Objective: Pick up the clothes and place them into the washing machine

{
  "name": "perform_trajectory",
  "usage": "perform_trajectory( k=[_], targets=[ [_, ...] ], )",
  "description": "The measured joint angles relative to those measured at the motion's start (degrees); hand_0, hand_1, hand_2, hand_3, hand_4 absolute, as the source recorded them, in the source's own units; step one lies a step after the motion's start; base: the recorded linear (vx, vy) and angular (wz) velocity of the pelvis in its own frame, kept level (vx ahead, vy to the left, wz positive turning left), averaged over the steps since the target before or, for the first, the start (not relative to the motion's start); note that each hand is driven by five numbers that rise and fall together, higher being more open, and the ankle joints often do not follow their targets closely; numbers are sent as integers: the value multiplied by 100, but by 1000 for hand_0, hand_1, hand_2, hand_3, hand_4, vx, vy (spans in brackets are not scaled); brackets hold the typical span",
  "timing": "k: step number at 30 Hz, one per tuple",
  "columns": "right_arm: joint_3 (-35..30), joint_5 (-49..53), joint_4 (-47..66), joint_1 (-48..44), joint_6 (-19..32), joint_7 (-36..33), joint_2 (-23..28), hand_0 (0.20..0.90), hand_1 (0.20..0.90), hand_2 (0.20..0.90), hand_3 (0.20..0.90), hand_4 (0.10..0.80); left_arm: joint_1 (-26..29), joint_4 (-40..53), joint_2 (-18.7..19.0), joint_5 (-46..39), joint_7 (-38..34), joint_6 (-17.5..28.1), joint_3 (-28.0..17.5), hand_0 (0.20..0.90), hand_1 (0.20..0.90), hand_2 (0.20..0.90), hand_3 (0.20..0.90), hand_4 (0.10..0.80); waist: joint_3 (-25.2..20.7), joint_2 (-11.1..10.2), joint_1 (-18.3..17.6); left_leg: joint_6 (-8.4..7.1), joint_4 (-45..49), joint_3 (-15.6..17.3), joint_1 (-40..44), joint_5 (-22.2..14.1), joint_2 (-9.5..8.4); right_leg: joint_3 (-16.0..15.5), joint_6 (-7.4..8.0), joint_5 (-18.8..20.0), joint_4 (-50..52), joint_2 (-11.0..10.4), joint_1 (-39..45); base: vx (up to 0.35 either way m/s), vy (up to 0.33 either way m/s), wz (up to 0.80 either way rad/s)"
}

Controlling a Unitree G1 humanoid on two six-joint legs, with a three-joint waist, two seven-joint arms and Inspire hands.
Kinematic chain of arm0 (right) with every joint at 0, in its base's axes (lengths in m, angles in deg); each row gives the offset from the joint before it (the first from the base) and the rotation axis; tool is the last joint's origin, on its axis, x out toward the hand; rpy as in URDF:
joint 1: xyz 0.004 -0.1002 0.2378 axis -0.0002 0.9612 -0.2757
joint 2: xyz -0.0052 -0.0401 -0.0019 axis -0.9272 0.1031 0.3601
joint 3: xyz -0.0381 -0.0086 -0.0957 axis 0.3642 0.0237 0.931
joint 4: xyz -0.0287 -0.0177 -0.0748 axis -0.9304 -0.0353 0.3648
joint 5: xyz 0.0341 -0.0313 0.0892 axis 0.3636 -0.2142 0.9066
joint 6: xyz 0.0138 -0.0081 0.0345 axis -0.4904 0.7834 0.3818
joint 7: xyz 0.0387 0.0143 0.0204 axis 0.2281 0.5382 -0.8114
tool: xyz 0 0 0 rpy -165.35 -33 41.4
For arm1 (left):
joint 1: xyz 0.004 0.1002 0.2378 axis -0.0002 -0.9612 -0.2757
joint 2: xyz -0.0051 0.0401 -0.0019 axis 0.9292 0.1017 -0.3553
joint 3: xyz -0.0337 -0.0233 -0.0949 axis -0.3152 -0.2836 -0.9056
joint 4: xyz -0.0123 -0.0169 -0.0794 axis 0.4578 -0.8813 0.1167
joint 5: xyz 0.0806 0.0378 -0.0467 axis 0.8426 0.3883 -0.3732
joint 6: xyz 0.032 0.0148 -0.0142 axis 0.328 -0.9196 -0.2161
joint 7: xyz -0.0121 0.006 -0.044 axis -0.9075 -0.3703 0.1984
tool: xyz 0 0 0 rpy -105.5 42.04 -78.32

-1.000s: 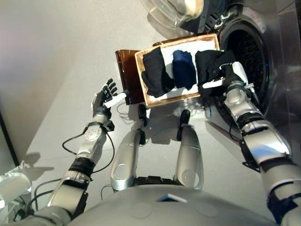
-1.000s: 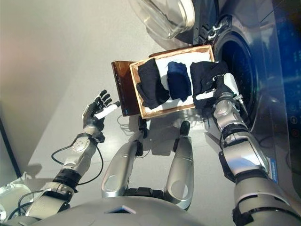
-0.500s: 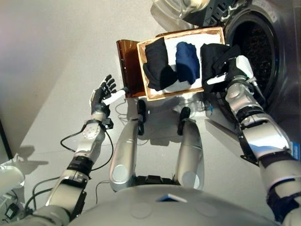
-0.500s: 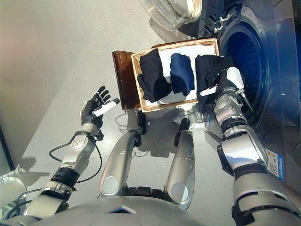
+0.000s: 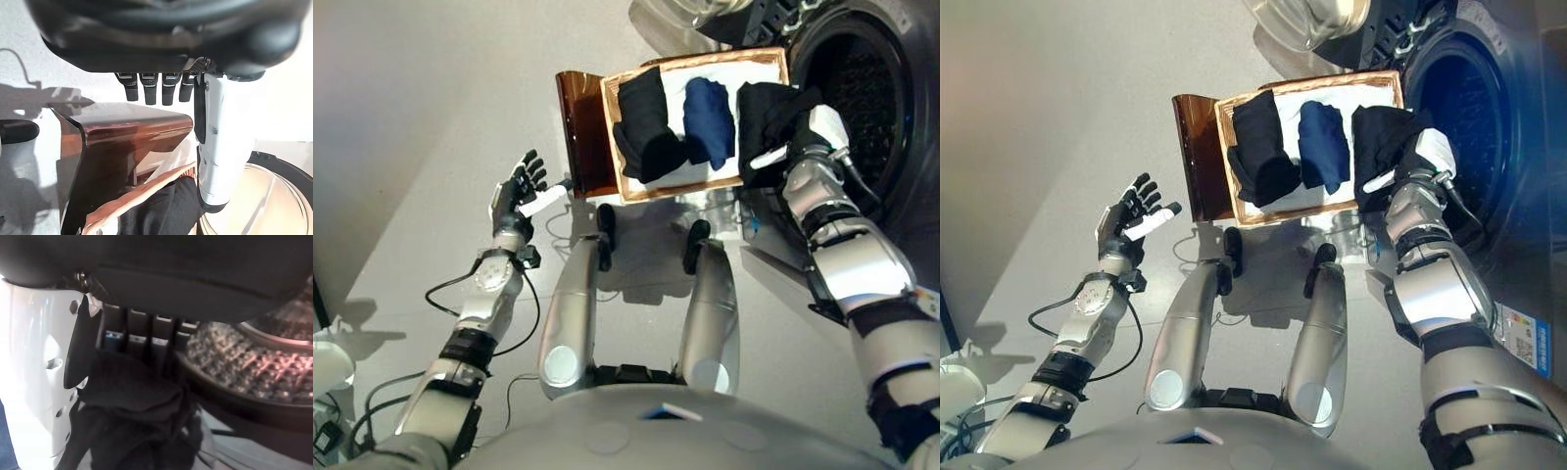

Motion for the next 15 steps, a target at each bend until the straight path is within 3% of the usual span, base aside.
perform_trajectory(
  k=[15],
  targets=[
    [-3,157,-395,-260,-2,21,-8,900,900,900,900,800,-195,72,33,-3,24,-1,-69,900,900,900,900,800,-29,26,188,-9,356,-3,-355,-101,-10,58,-26,-129,399,-39,-369,-3,8,1]
  ],
)
